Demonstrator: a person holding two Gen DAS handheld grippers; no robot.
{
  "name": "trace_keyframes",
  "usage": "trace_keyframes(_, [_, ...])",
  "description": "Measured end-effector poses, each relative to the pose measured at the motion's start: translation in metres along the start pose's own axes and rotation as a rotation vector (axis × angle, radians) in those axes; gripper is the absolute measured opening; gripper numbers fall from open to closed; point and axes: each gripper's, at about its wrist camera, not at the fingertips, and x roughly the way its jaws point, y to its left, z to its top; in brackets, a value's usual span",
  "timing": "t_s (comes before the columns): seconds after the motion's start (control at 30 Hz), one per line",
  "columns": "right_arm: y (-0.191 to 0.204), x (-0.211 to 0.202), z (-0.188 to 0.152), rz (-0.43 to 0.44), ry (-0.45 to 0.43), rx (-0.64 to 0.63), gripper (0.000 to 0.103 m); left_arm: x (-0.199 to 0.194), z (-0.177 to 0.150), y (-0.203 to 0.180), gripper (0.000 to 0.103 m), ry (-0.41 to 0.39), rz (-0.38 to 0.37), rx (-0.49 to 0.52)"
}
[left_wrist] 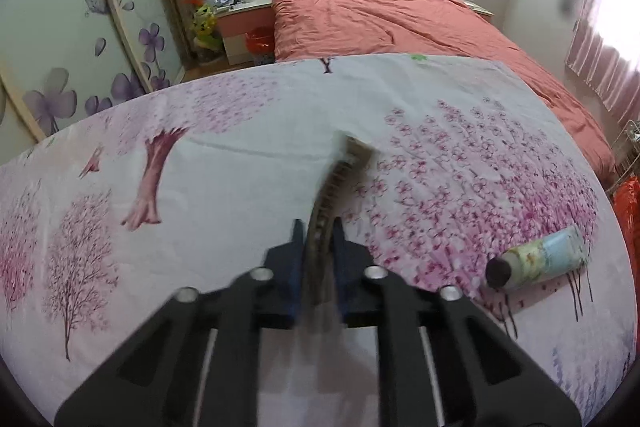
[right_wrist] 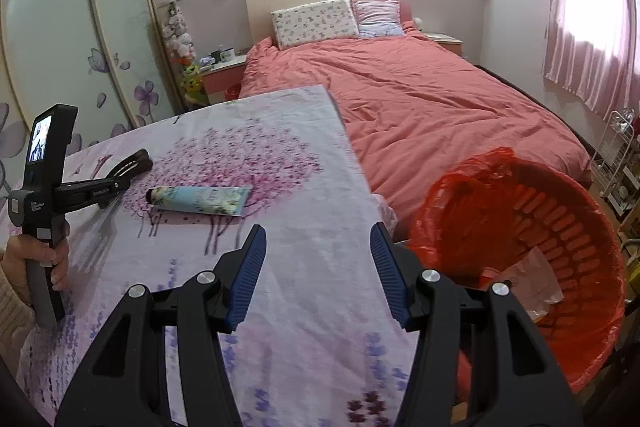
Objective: Collect trash
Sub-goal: 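Grasp the brown hair clip with the left tool, then grasp the blue hand cream tube with the right tool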
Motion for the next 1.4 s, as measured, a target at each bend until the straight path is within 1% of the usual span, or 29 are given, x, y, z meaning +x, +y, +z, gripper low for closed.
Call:
trace_keyframes(0.03, [0.004, 0.002, 0.001, 0.010, 0.004, -0.002, 0.055, -0.002, -0.003, 0.004, 0.012, 0.000, 0.020, 0.003])
trace_keyframes(0.1, [0.013, 0.009, 0.003, 0.032, 0.013, -0.009, 0.055, -0.005, -0.009, 0.014, 0.012, 0.002, 0.032, -0.013])
trace_keyframes(0.17, [0.023, 0.017, 0.007, 0.064, 0.022, -0.008, 0.055, -0.011, -0.016, 0.032, 0.012, 0.013, 0.036, -0.063])
trace_keyframes(0.3, [0.043, 0.039, 0.019, 0.146, 0.031, -0.011, 0.055, -0.024, -0.032, 0.062, 0.012, 0.025, 0.088, -0.134])
trace_keyframes(0.33, [0.048, 0.045, 0.022, 0.157, 0.034, -0.021, 0.055, -0.026, -0.035, 0.068, 0.012, 0.028, 0.090, -0.148])
trace_keyframes(0.4, [0.060, 0.062, 0.031, 0.176, 0.052, -0.051, 0.059, -0.030, -0.040, 0.076, 0.012, 0.027, 0.086, -0.170])
trace_keyframes(0.5, [0.073, 0.095, 0.044, 0.185, 0.126, -0.049, 0.059, -0.034, -0.043, 0.083, 0.012, 0.025, 0.076, -0.189])
trace_keyframes(0.57, [0.074, 0.106, 0.049, 0.194, 0.158, -0.030, 0.059, -0.035, -0.044, 0.084, 0.012, 0.023, 0.076, -0.193])
trace_keyframes(0.63, [0.073, 0.121, 0.051, 0.222, 0.227, -0.012, 0.059, -0.035, -0.044, 0.083, 0.012, 0.021, 0.078, -0.192])
trace_keyframes(0.73, [0.067, 0.119, 0.048, 0.274, 0.276, 0.011, 0.059, -0.036, -0.047, 0.084, 0.012, 0.016, 0.078, -0.186])
trace_keyframes(0.8, [0.066, 0.113, 0.042, 0.345, 0.329, 0.021, 0.059, -0.037, -0.049, 0.084, 0.012, 0.015, 0.072, -0.183])
trace_keyframes(0.83, [0.067, 0.107, 0.038, 0.394, 0.362, 0.015, 0.058, -0.038, -0.051, 0.085, 0.012, 0.014, 0.069, -0.183])
trace_keyframes(0.87, [0.070, 0.101, 0.033, 0.421, 0.374, 0.004, 0.056, -0.039, -0.051, 0.086, 0.012, 0.016, 0.066, -0.183])
trace_keyframes(0.9, [0.071, 0.097, 0.032, 0.422, 0.368, -0.003, 0.056, -0.038, -0.051, 0.087, 0.012, 0.017, 0.064, -0.183])
trace_keyframes(1.0, [0.080, 0.087, 0.028, 0.398, 0.309, -0.037, 0.057, -0.040, -0.052, 0.087, 0.012, 0.019, 0.060, -0.184])
trace_keyframes(1.07, [0.092, 0.089, 0.028, 0.345, 0.271, -0.075, 0.058, -0.042, -0.054, 0.087, 0.012, 0.020, 0.057, -0.189])
trace_keyframes(1.1, [0.098, 0.092, 0.029, 0.332, 0.261, -0.087, 0.059, -0.043, -0.054, 0.087, 0.012, 0.020, 0.056, -0.192])
trace_keyframes(1.27, [0.115, 0.112, 0.028, 0.269, 0.258, -0.146, 0.059, -0.044, -0.055, 0.089, 0.012, 0.017, 0.050, -0.200])
trace_keyframes(1.33, [0.113, 0.107, 0.026, 0.231, 0.242, -0.154, 0.048, -0.043, -0.054, 0.089, 0.013, 0.016, 0.049, -0.200])
trace_keyframes(1.37, [0.114, 0.103, 0.025, 0.228, 0.241, -0.150, 0.040, -0.043, -0.053, 0.088, 0.013, 0.015, 0.048, -0.198])
trace_keyframes(1.4, [0.116, 0.101, 0.022, 0.229, 0.238, -0.136, 0.035, -0.043, -0.053, 0.088, 0.014, 0.012, 0.047, -0.196])
